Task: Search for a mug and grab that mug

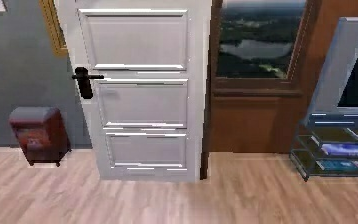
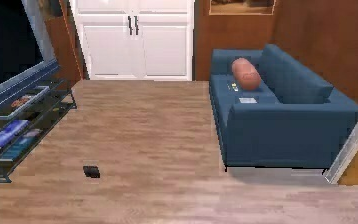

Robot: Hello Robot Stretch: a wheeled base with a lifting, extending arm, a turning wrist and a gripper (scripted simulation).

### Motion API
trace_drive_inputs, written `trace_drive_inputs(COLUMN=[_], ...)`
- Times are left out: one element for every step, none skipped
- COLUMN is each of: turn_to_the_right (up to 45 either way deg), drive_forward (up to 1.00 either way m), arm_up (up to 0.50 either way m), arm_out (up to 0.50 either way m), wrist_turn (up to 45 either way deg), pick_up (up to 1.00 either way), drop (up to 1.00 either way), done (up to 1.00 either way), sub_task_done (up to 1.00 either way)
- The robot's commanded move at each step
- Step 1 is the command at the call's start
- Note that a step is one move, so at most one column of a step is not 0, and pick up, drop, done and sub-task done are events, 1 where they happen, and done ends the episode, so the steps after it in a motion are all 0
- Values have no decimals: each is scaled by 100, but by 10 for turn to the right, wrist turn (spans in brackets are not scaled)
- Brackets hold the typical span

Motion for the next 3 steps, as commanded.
trace_drive_inputs(turn_to_the_right=[0,-450,-150], drive_forward=[5,0,0], arm_up=[0,0,0], arm_out=[0,0,0], wrist_turn=[0,0,0], pick_up=[0,0,0], drop=[0,0,0], done=[0,0,0], sub_task_done=[0,0,0])
